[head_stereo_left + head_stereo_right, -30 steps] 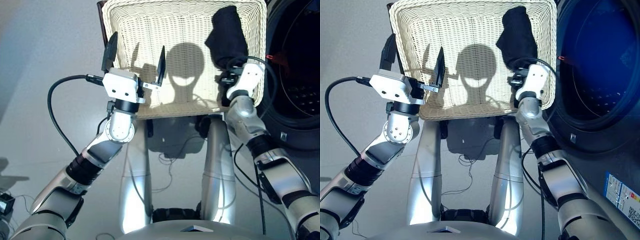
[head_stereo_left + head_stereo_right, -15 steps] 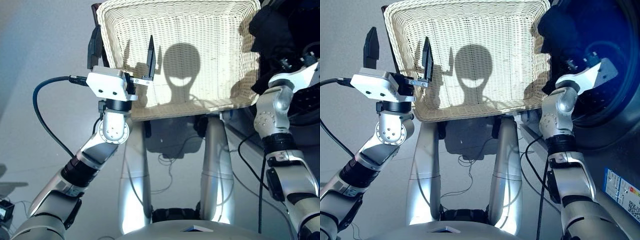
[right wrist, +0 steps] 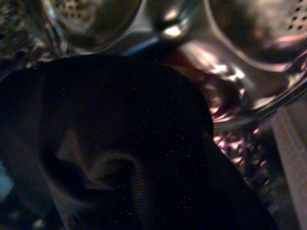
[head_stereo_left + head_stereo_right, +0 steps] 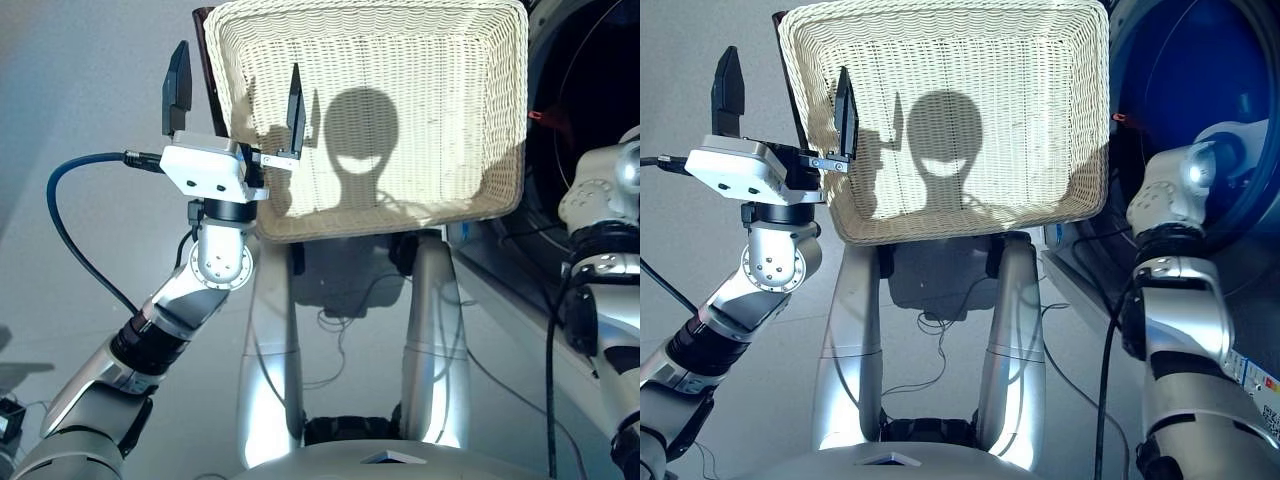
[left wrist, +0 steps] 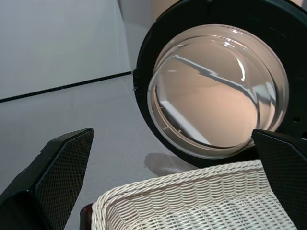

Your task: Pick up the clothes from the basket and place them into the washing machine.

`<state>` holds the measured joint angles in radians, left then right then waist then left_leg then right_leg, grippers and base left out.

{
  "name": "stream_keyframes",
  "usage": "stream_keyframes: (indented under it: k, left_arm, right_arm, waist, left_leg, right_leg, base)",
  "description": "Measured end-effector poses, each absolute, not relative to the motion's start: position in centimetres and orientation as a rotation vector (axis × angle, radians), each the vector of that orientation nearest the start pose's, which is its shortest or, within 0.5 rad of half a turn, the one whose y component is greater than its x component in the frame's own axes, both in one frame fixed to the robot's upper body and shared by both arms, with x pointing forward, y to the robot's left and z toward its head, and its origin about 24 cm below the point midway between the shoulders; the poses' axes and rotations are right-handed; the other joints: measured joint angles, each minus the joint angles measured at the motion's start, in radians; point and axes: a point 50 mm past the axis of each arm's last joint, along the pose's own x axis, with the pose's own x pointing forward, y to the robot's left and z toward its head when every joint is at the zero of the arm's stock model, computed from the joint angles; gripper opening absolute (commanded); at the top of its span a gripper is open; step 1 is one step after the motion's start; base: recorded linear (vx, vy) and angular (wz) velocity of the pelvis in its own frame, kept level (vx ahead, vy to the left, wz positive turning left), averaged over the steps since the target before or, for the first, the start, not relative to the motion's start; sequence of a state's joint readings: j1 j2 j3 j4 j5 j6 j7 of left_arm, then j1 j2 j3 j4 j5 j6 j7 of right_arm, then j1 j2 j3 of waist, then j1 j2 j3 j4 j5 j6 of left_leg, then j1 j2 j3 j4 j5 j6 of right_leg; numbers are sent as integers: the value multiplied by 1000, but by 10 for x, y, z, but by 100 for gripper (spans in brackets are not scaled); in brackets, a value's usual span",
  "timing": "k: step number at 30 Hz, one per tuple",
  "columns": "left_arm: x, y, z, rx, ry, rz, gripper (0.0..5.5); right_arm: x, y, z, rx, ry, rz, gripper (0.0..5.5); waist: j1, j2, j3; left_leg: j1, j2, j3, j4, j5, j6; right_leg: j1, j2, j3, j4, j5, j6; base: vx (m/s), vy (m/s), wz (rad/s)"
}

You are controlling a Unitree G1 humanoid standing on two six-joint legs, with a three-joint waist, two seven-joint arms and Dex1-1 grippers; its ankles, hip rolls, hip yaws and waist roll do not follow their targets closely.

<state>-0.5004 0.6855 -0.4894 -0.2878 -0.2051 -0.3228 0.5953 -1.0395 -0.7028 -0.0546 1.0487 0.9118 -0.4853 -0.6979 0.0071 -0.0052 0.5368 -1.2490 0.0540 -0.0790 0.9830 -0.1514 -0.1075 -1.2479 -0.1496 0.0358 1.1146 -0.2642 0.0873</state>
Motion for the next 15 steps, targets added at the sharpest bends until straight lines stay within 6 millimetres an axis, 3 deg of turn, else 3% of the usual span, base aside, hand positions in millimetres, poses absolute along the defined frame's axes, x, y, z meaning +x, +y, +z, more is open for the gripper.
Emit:
stream_keyframes:
  k: [3, 4, 5, 15]
  left_arm:
    - [260, 123, 221, 162, -911, -140, 550]
    - [260, 123, 221, 162, -911, -141, 550]
    - [260, 123, 221, 162, -911, -143, 550]
    - [260, 118, 219, 176, -898, -202, 550]
  right_arm:
    - [342, -366, 237, 627, -517, -1100, 0]
    - [343, -367, 236, 628, -504, -1095, 207]
    - [344, -368, 234, 622, -481, -1087, 550]
    - [347, -369, 226, 577, -453, -966, 550]
  waist:
    - [3, 0, 0]
    - [4, 0, 0]
    - [7, 0, 0]
    - [21, 1, 0]
  left_leg:
    - [1, 0, 0, 1, 0, 0]
    - [1, 0, 0, 1, 0, 0]
    - [2, 0, 0, 1, 0, 0]
    - [6, -2, 0, -5, 0, 0]
  right_leg:
    - [1, 0, 0, 1, 0, 0]
    - [1, 0, 0, 2, 0, 0]
    - [1, -1, 0, 2, 0, 0]
    - [6, -3, 0, -1, -1, 1]
  base:
    - [0, 0, 0]
    - [0, 0, 0]
    - [0, 0, 0]
    - [0, 0, 0]
